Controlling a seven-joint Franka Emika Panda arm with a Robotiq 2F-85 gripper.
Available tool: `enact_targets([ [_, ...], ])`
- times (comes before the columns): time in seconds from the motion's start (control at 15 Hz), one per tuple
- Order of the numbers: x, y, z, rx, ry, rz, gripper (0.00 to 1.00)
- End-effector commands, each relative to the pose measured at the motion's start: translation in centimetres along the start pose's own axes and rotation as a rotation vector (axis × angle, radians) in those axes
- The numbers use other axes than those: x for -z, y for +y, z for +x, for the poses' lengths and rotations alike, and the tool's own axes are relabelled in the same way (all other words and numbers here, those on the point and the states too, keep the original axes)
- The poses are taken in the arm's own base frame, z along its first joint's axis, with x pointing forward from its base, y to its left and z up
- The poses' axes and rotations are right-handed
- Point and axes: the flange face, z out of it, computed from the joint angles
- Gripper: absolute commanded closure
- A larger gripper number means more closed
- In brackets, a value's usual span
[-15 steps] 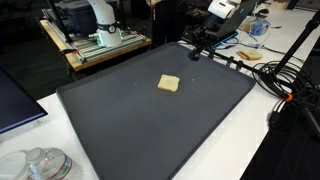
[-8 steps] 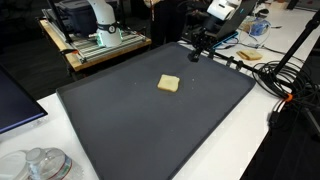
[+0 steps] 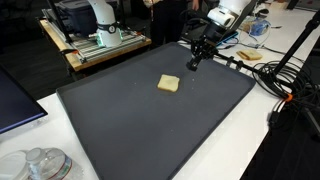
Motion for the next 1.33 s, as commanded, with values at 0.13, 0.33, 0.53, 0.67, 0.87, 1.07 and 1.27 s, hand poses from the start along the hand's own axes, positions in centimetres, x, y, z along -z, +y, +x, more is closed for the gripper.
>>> enact_targets([
  [0.13, -1.3, -2.6, 0.5, -0.094, 0.053, -0.078, 0.95],
  [0.33, -2.0, -3.1, 0.9, -0.095, 0.028, -0.076, 0.95],
  [0.53, -2.0, -2.1, 1.7, -0.052, -0.012, -0.036, 0.95],
  [0.67, -2.1, -0.6, 2.7, -0.017, -0.035, 0.013, 0.95],
  [0.87, -2.7, 1.8, 4.9, 0.062, -0.050, 0.096, 0.95],
  [1.07, -3.8, 4.5, 7.6, 0.152, -0.048, 0.215, 0.95],
  [1.27, -5.5, 8.0, 9.8, 0.238, -0.083, 0.314, 0.95],
])
